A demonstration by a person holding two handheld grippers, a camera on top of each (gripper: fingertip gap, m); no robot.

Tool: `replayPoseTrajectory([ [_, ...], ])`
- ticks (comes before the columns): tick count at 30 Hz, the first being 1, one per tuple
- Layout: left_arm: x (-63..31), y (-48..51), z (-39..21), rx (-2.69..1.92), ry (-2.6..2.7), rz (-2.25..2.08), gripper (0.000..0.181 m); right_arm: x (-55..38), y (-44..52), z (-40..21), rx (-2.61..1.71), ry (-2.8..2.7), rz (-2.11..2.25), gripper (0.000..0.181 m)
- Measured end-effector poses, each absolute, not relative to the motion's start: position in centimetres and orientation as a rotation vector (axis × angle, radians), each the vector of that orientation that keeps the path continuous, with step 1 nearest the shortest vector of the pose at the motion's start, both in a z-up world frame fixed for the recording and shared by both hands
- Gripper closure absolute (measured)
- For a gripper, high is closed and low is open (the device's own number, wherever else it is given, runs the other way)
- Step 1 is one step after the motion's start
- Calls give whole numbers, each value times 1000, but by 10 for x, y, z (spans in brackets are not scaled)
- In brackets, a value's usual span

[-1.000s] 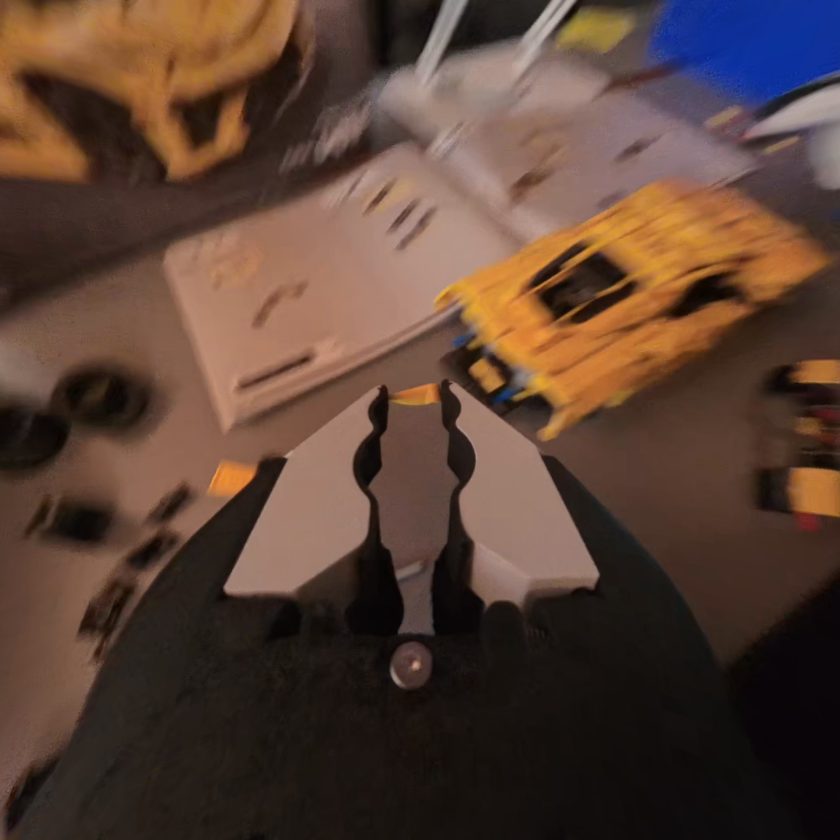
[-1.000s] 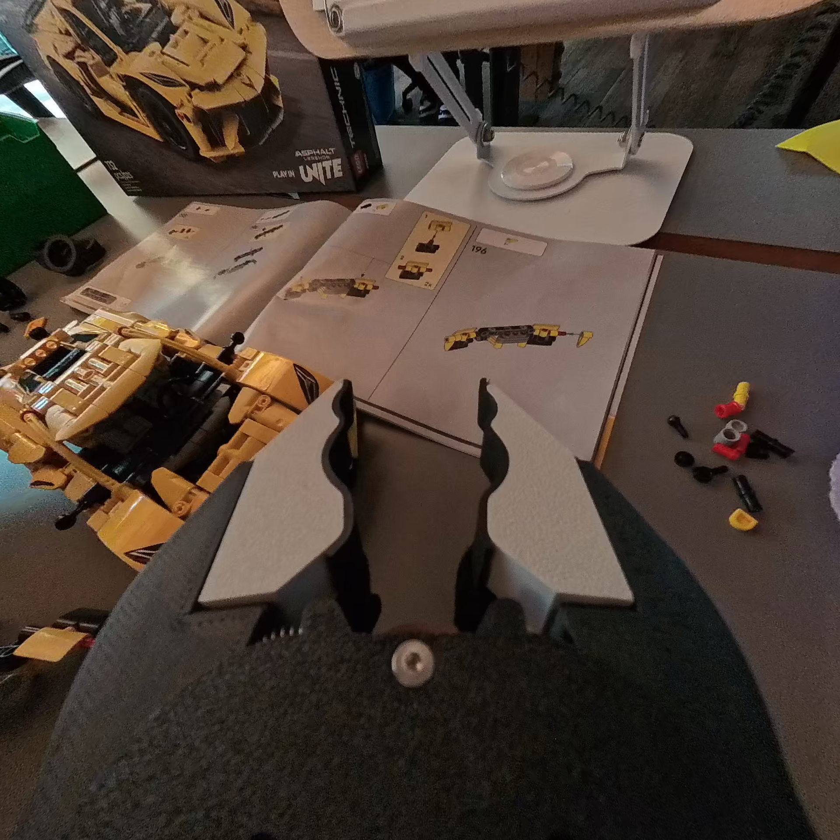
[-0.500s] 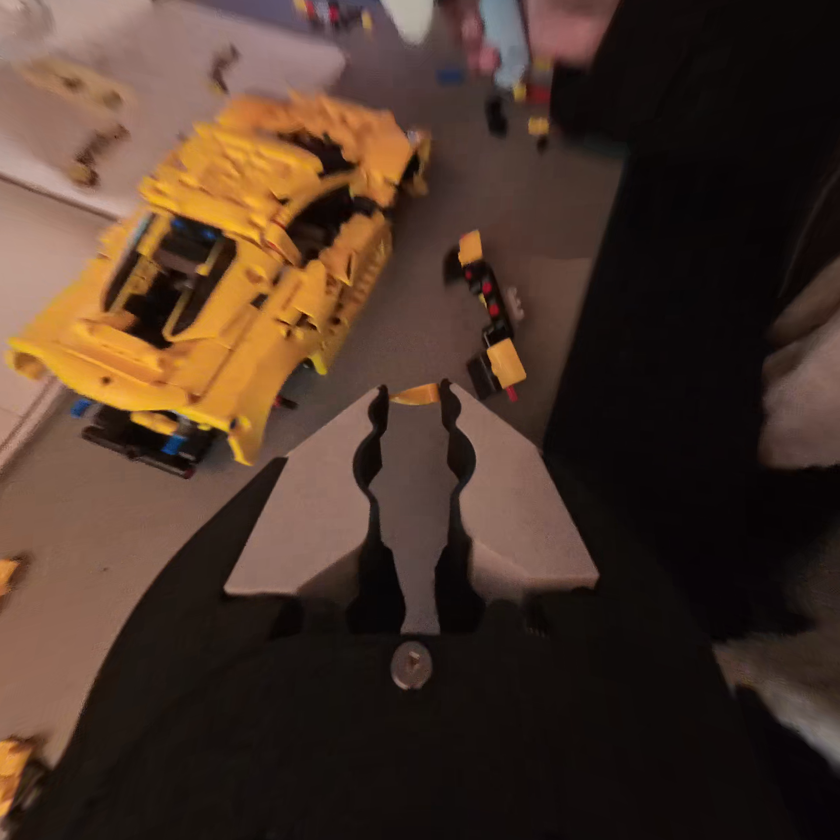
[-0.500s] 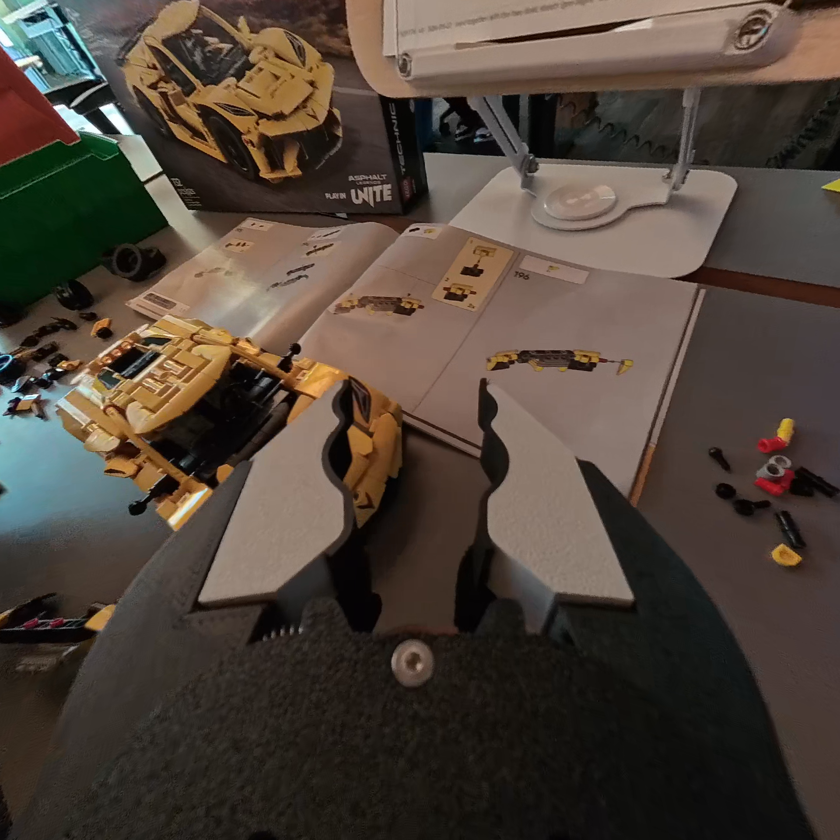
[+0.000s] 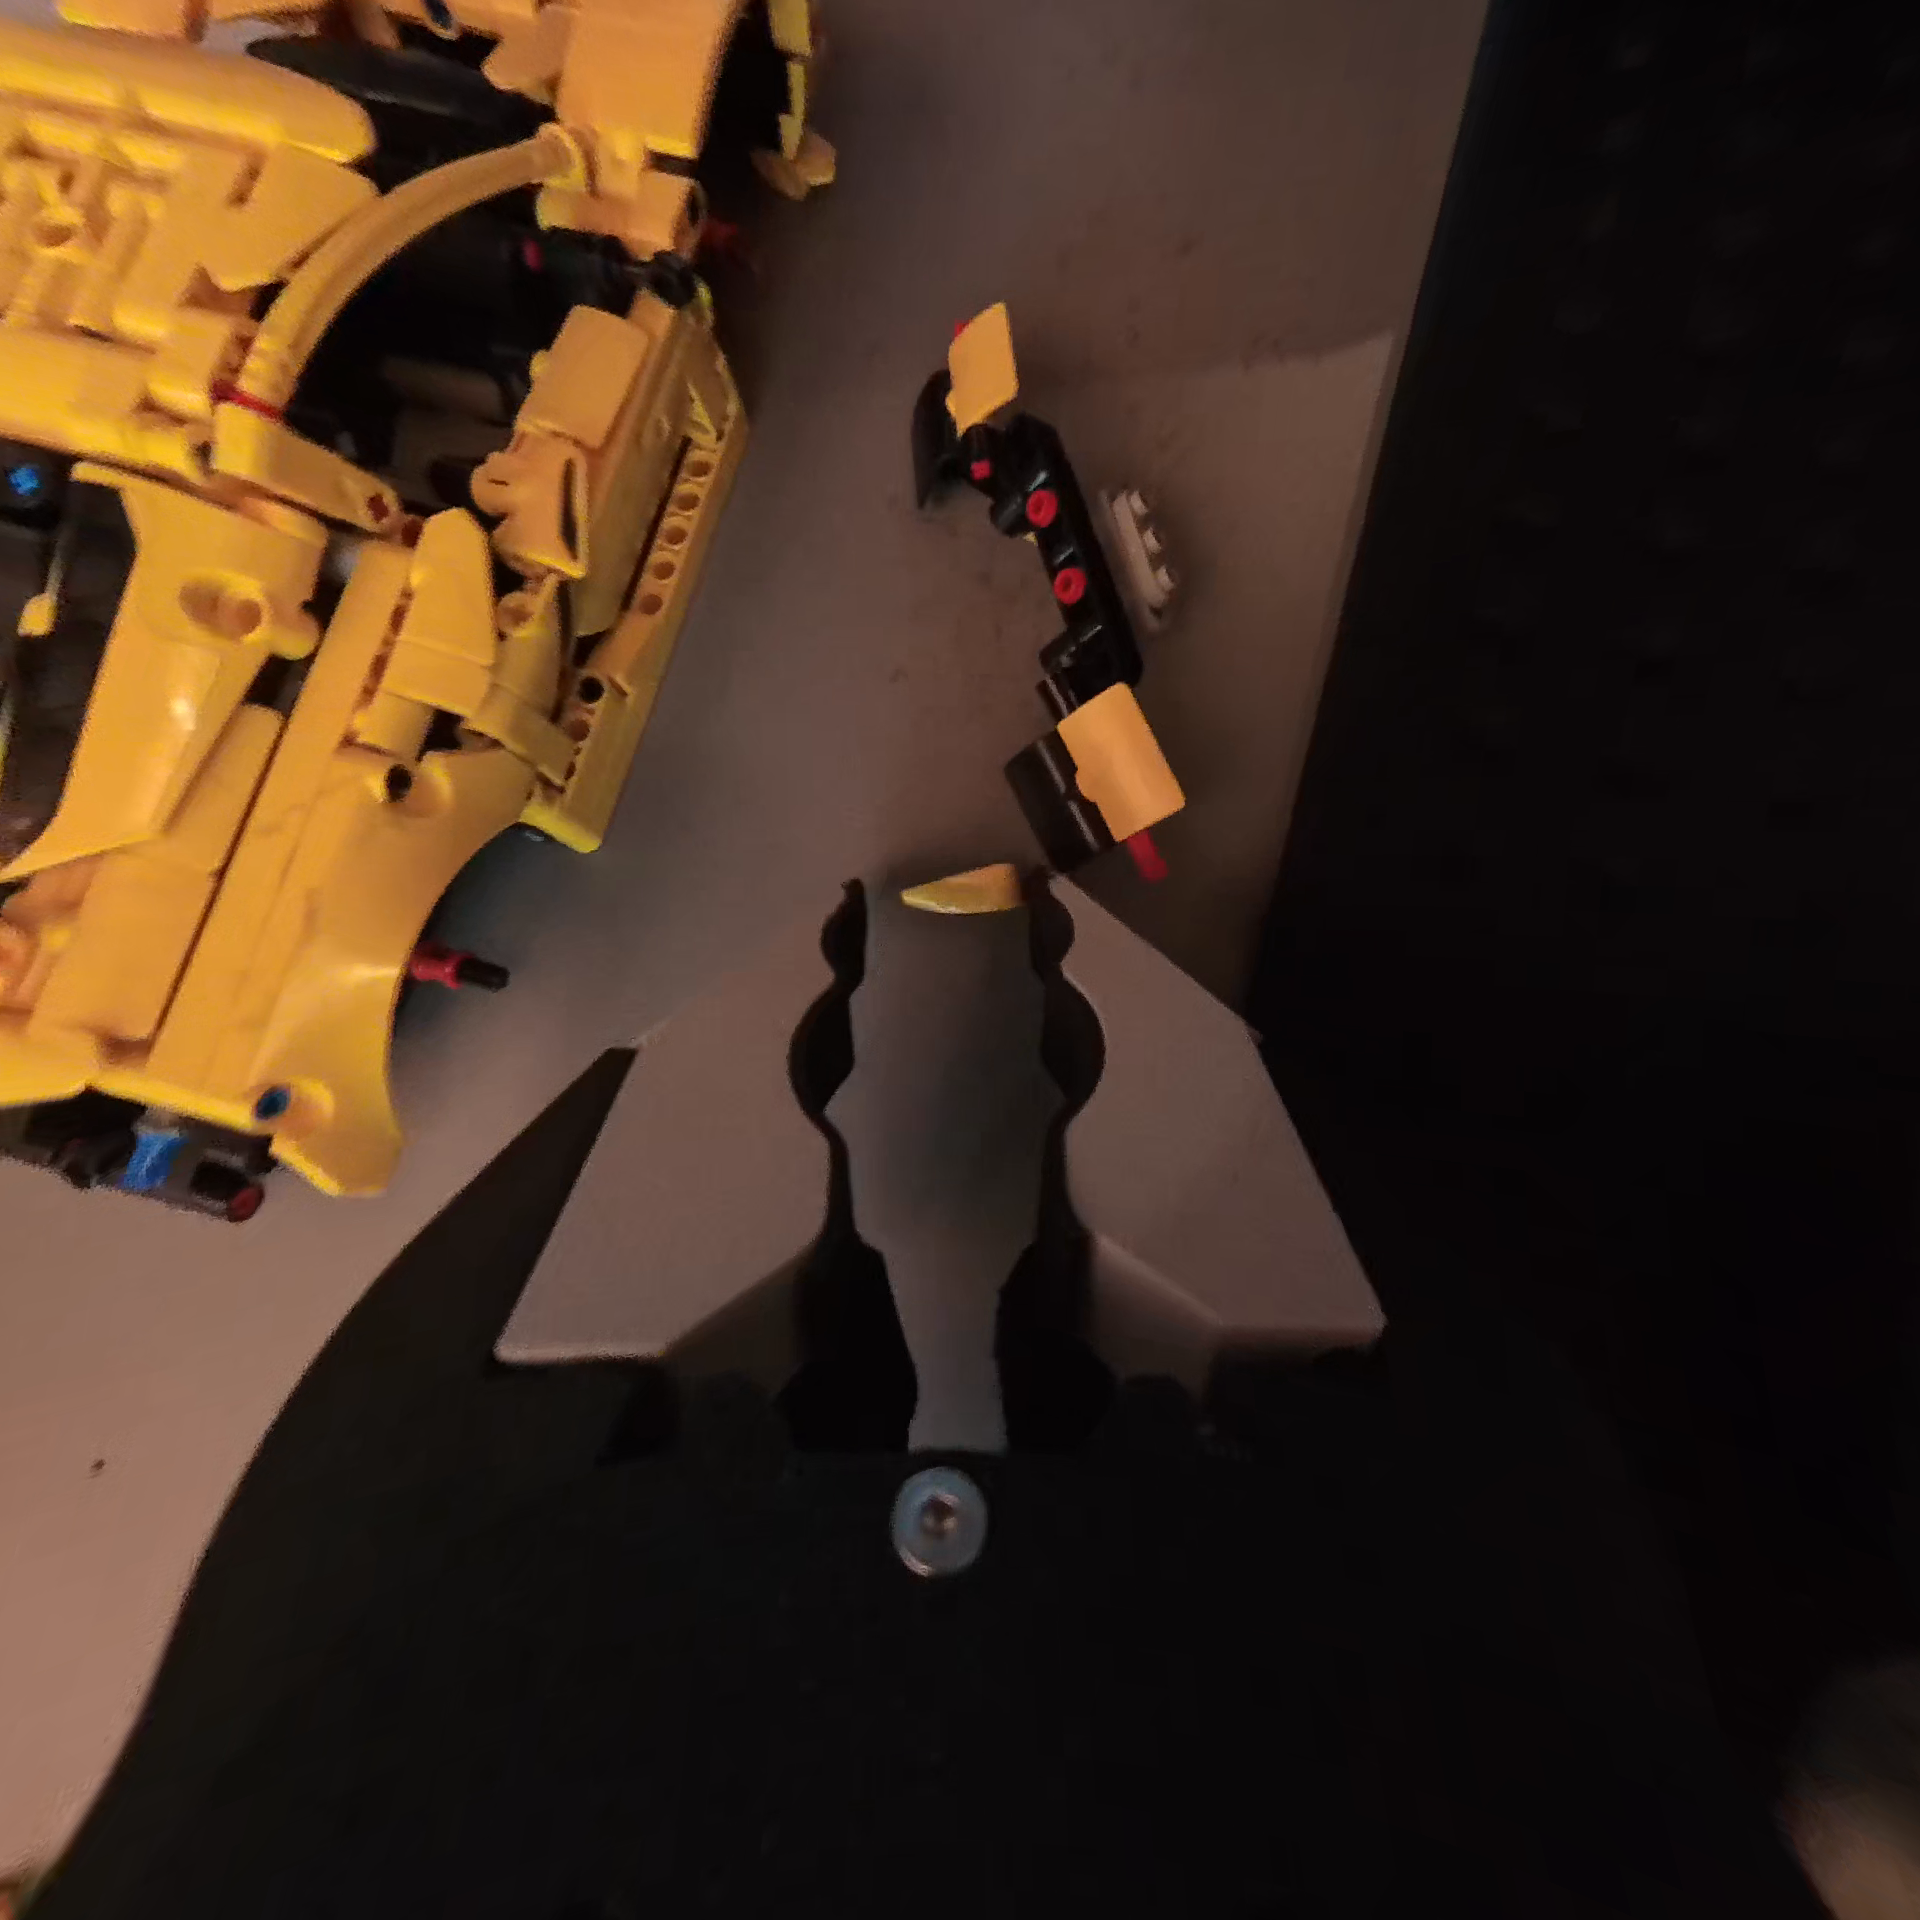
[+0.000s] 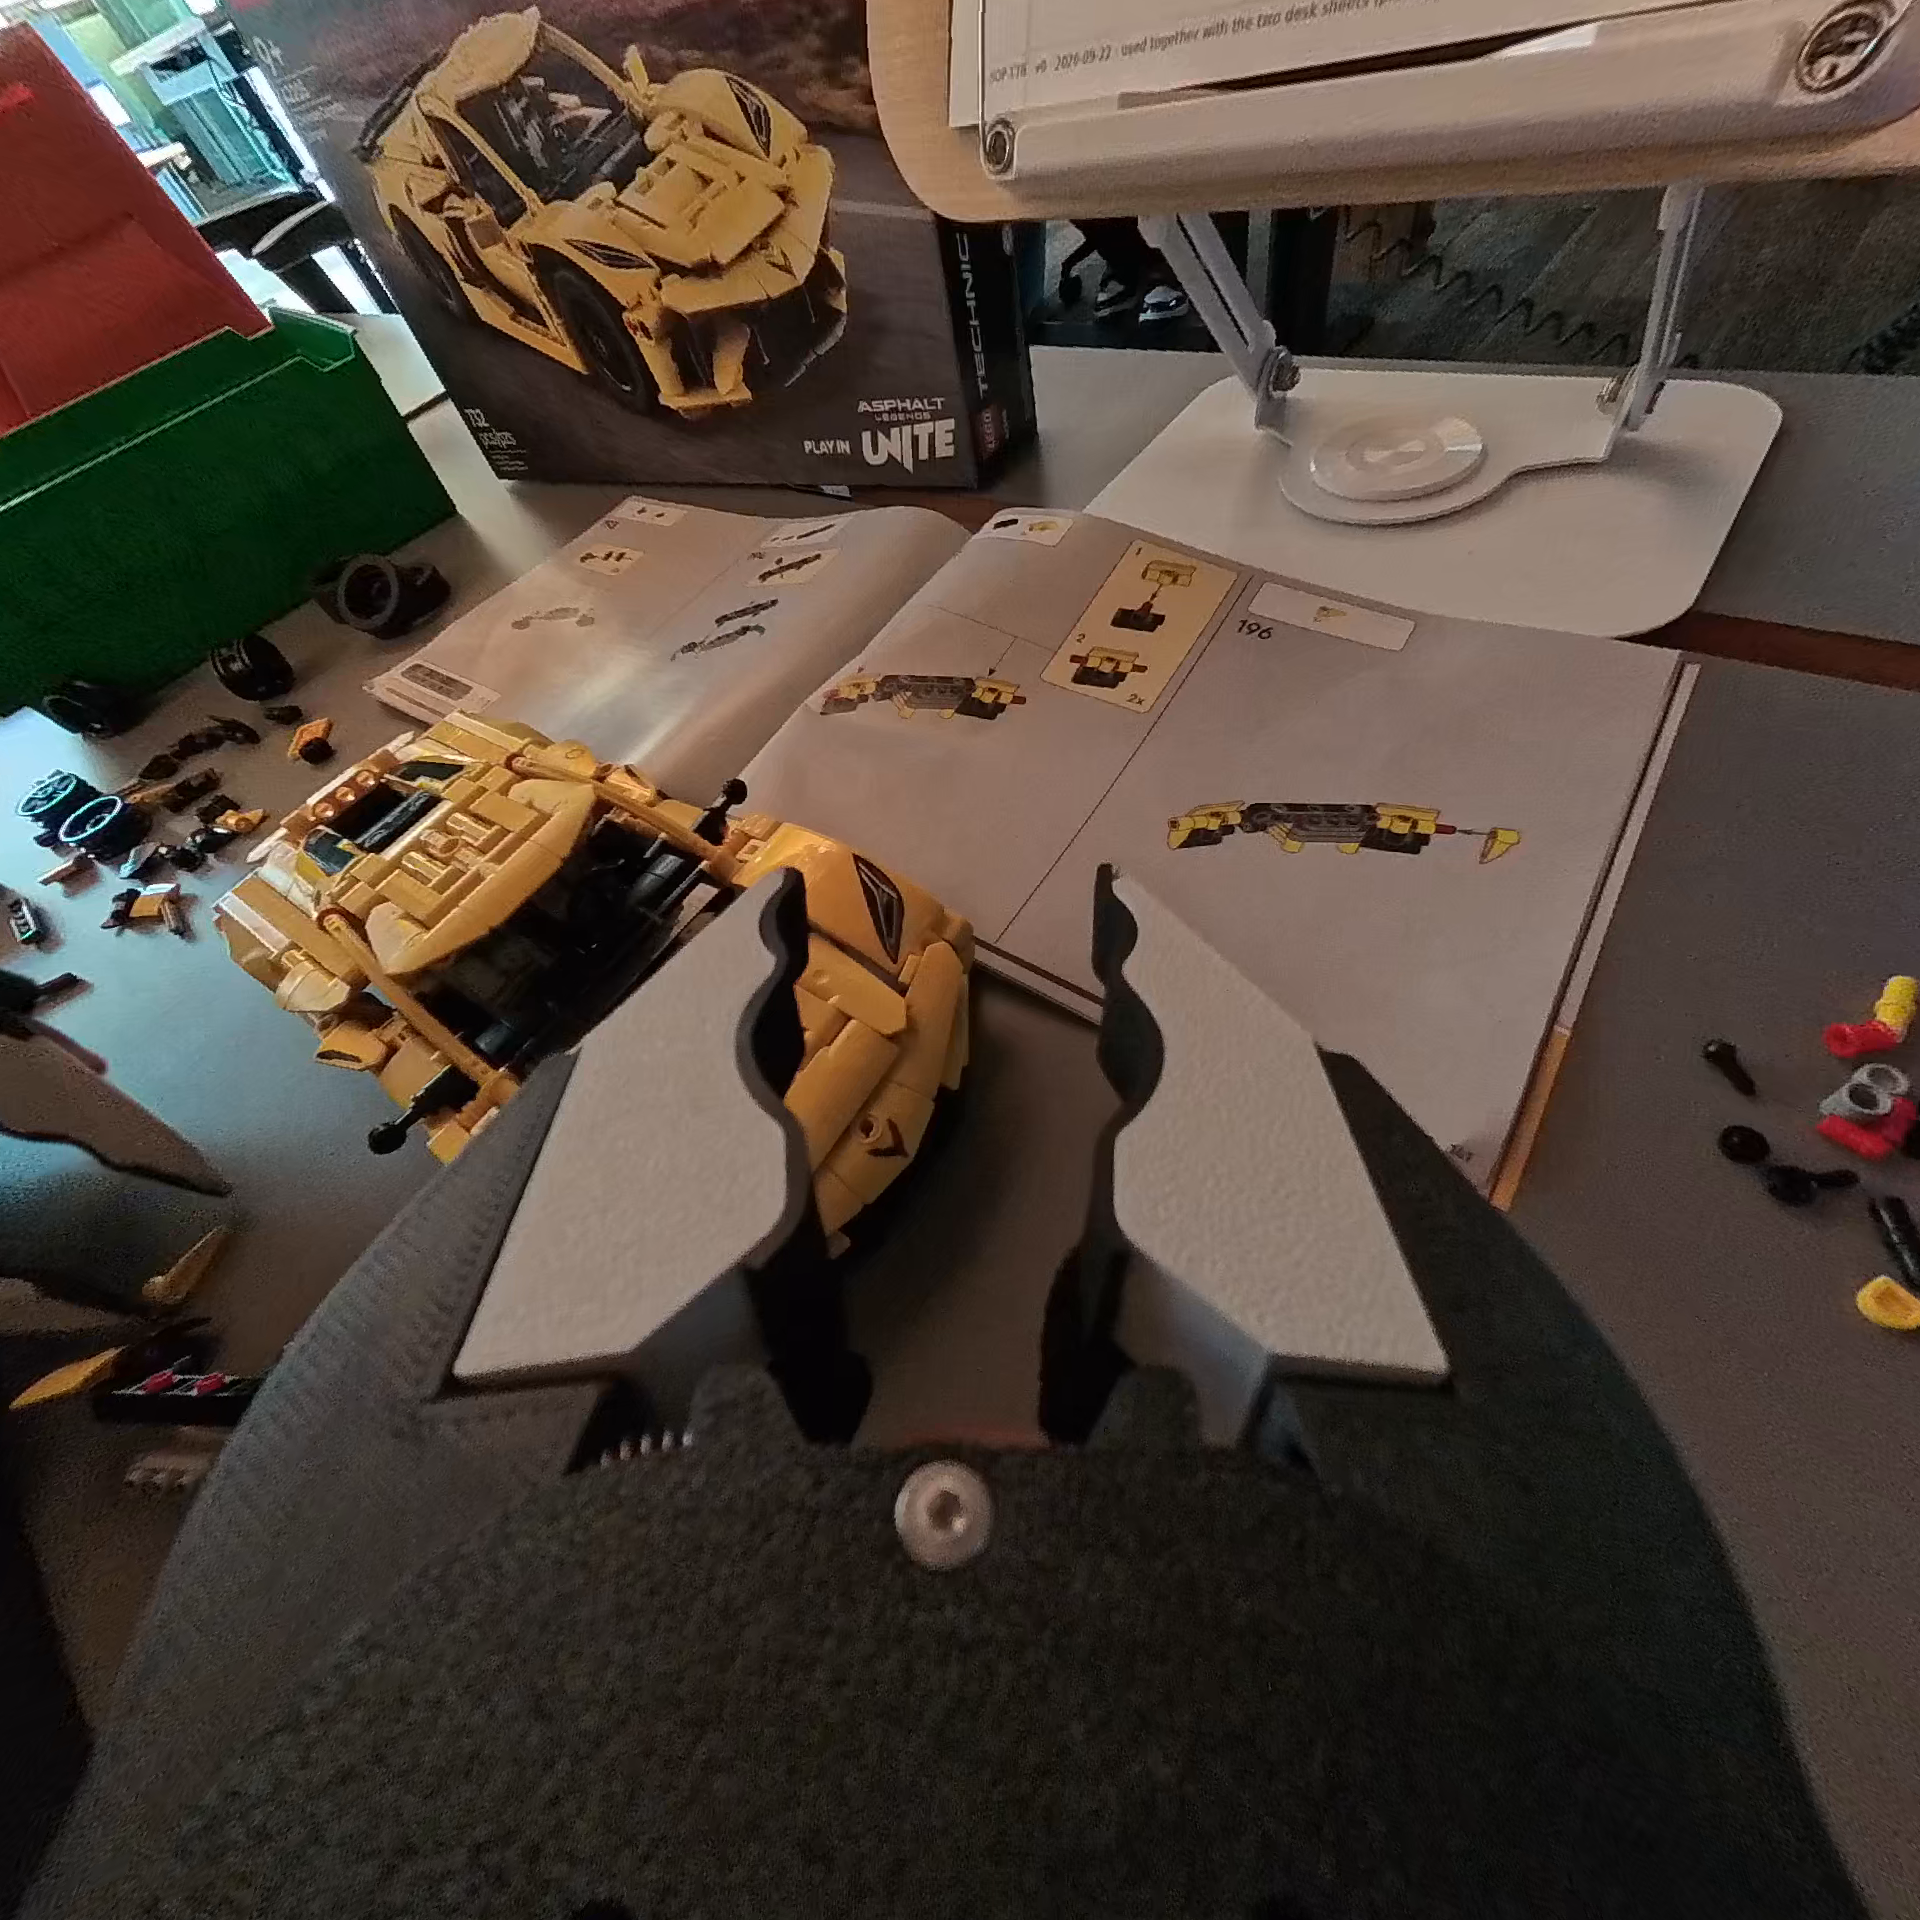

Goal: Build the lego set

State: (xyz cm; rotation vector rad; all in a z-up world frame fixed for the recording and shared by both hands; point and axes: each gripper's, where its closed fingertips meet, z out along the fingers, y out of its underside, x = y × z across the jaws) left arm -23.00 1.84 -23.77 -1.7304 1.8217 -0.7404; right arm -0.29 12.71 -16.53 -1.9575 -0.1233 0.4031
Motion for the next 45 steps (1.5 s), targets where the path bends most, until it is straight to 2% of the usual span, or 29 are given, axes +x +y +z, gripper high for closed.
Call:
replayPoseTrajectory([
  [4,-254,36,-199,-1694,1543,-854,148,-3,128,-168,-1966,-130,393,128],
  [6,-286,63,-180,-1683,1351,-762,140,-3,128,-170,-1975,-131,392,128],
  [8,-335,98,-168,-1698,1176,-568,140,-4,129,-172,-1979,-130,395,128],
  [11,-424,153,-175,-1918,950,-228,150,-4,130,-178,-1999,-130,397,128],
  [14,-463,180,-197,-2179,795,-181,143,-6,131,-182,-2013,-142,388,129],
  [20,-465,206,-221,-2413,648,-302,141,0,132,-191,-2033,-130,382,129],
  [24,-466,214,-216,-2486,674,-313,157,3,132,-191,-2028,-71,457,130],
  [28,-475,214,-218,-2559,754,-252,163,3,131,-183,-2005,-70,463,131],
  [39,-473,202,-243,-2710,820,-291,165,0,129,-179,-1997,-80,484,130],
  [45,-473,201,-246,-2714,855,-286,177,-1,129,-180,-2001,-86,487,131],
])
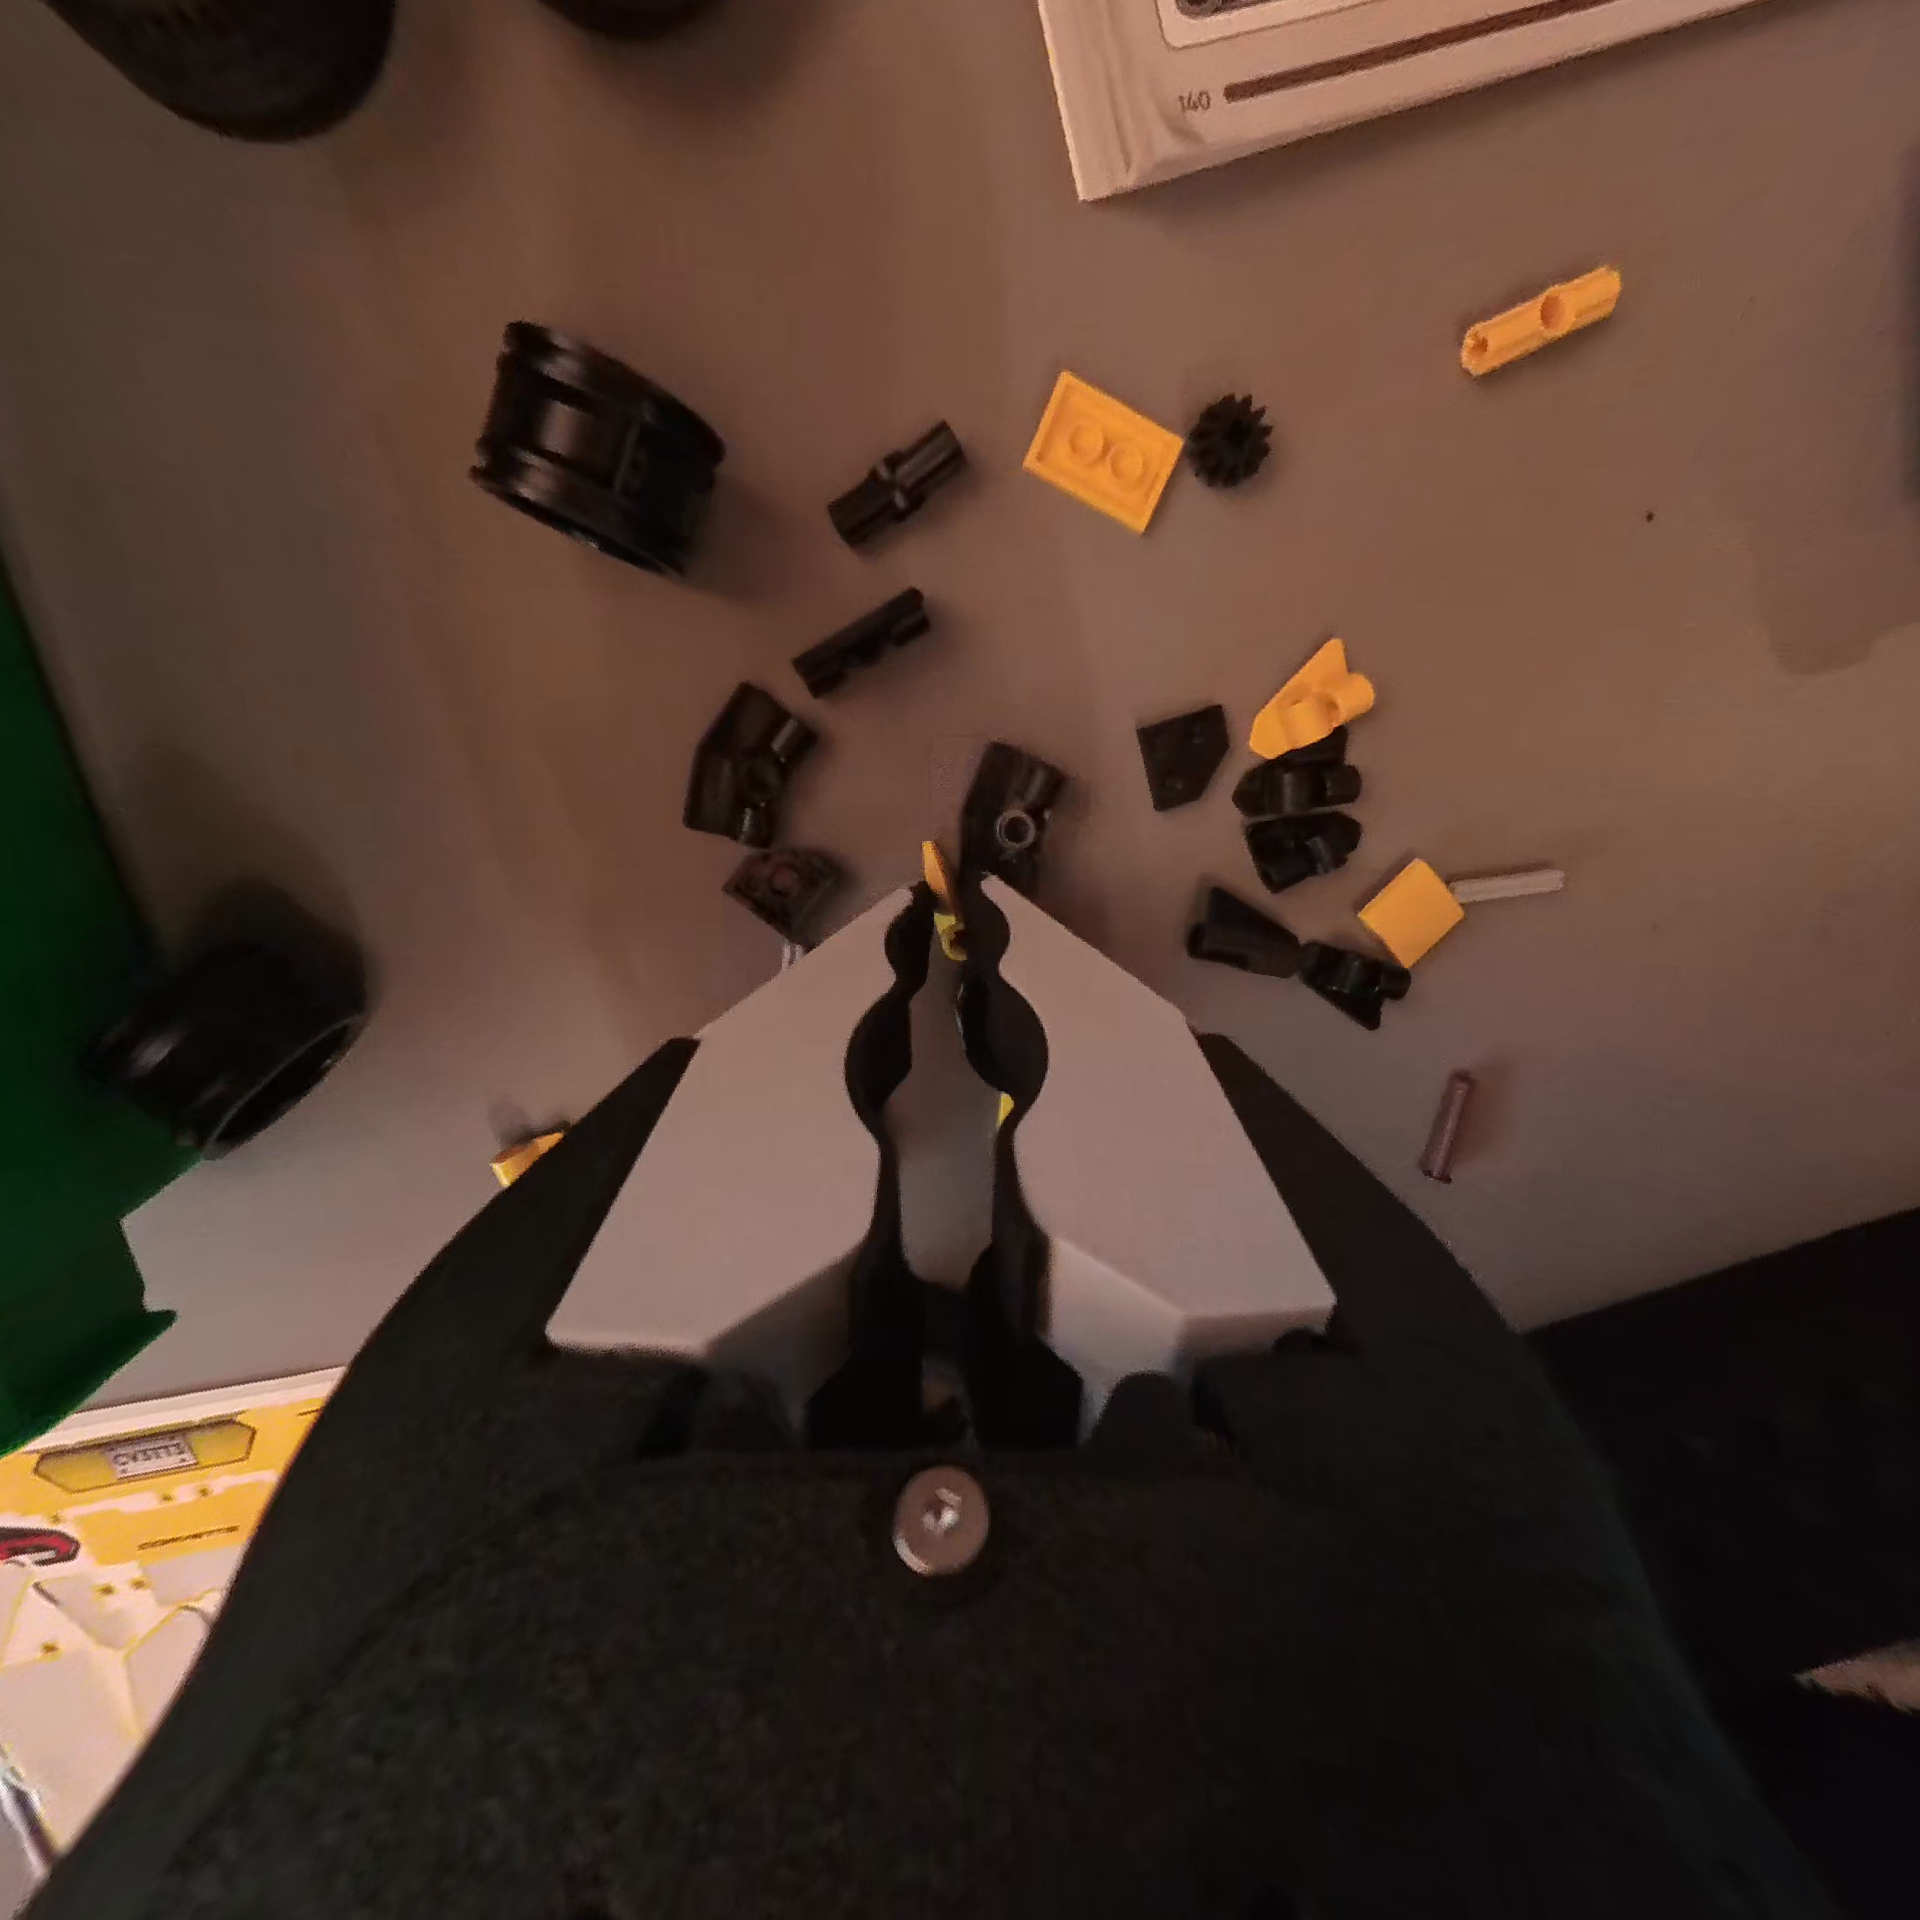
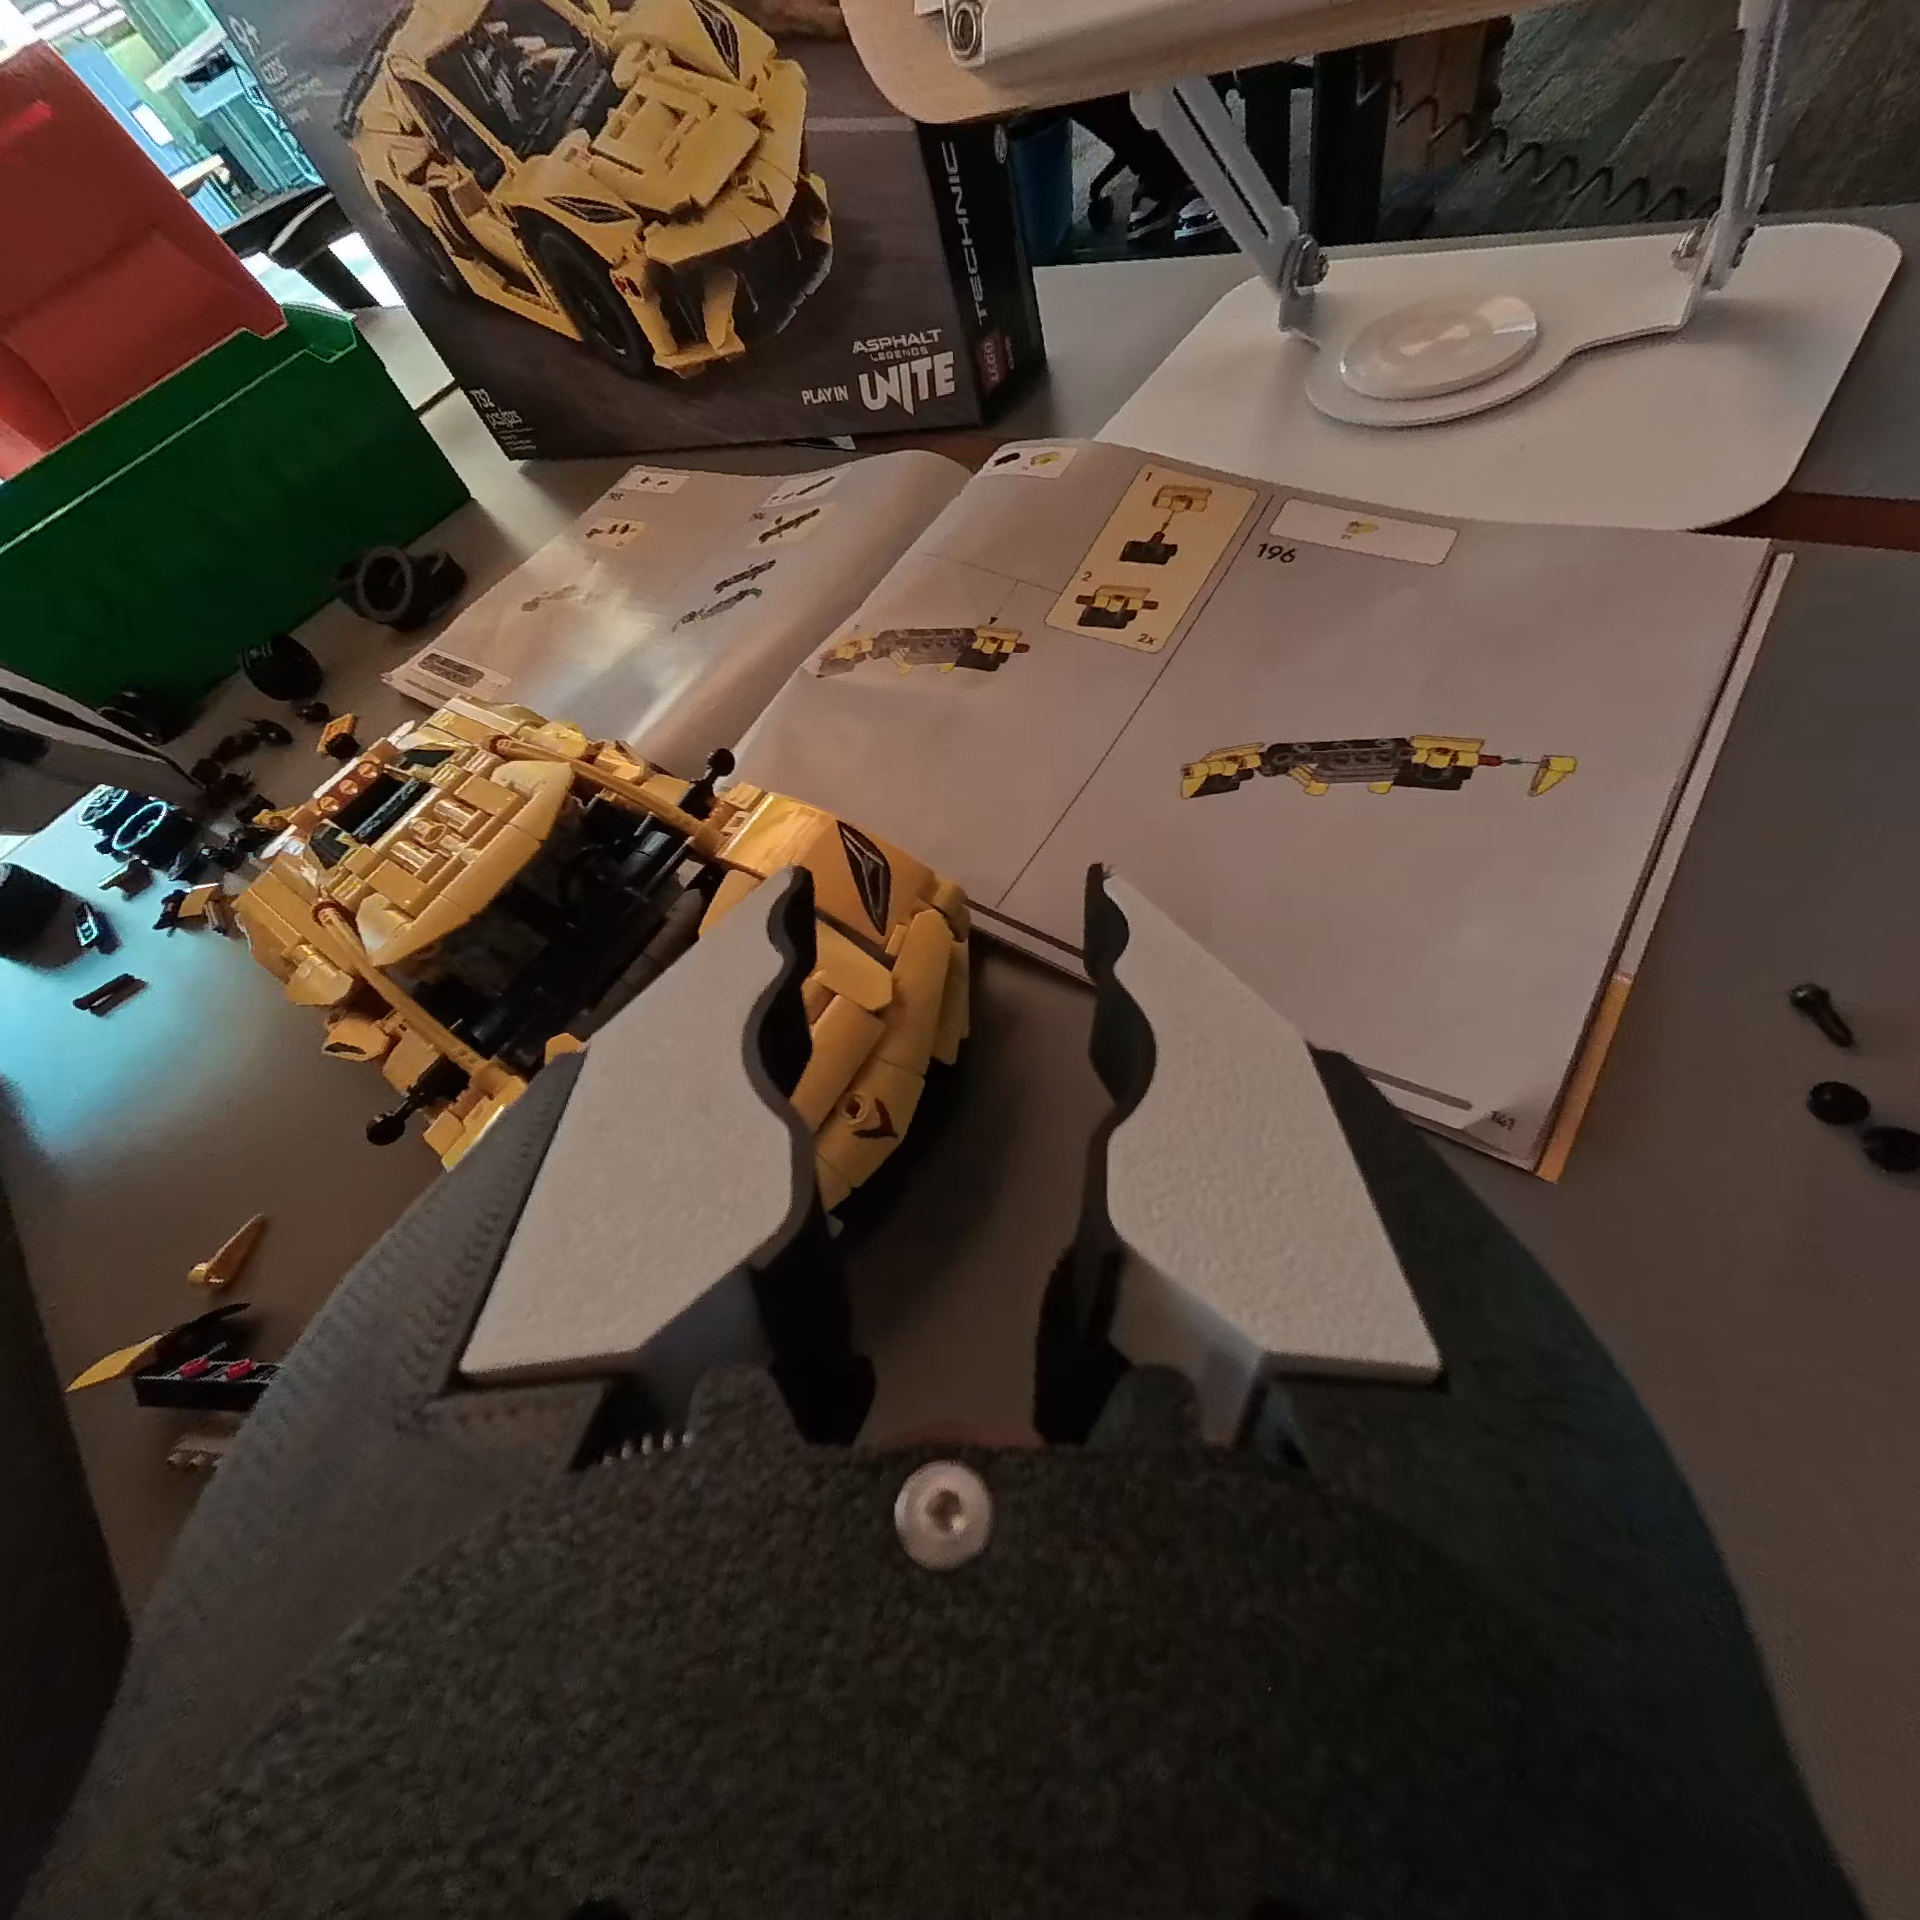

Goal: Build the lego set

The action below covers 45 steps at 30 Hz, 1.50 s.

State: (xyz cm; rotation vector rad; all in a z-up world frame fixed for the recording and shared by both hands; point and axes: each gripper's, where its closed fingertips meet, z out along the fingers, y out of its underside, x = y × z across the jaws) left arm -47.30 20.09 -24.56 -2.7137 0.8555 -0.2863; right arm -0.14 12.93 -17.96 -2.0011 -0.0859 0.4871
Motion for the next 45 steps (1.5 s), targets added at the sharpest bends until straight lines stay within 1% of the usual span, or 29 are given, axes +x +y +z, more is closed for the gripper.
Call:
replayPoseTrajectory([
  [6,-479,206,-239,-2680,836,-287,177,1,130,-178,-1993,-72,485,132],
  [14,-471,221,-188,-2472,805,-185,177,8,130,-174,-1978,-63,441,133],
  [17,-418,211,-155,-2296,858,-426,177,8,130,-167,-1952,-62,442,133],
  [23,-258,134,-100,-1833,1046,-1210,176,1,127,-154,-1909,-94,450,133],
  [26,-195,91,-96,-1738,1114,-1540,177,-4,126,-151,-1897,-111,462,134],
  [28,-167,73,-112,-1766,1193,-1559,176,-6,125,-151,-1895,-118,465,135],
  [33,-159,50,-170,-1924,1494,-1242,177,-9,124,-149,-1884,-111,504,137],
  [35,-162,48,-179,-1916,1537,-1132,177,-10,123,-148,-1880,-102,526,137],
  [38,-152,38,-142,-1747,1364,-1414,177,-23,118,-137,-1832,-151,614,138],
  [39,-151,43,-127,-1682,1267,-1509,177,-39,112,-126,-1791,-213,710,146],
  [40,-152,50,-111,-1615,1165,-1594,177,-58,103,-114,-1732,-284,828,149],
  [42,-158,70,-86,-1500,956,-1779,177,-97,79,-91,-1604,-450,1039,142],
  [43,-162,77,-79,-1468,866,-1892,177,-112,70,-83,-1543,-531,1057,142],
  [45,-168,87,-71,-1435,705,-2090,177,-133,63,-79,-1442,-668,889,143],
])
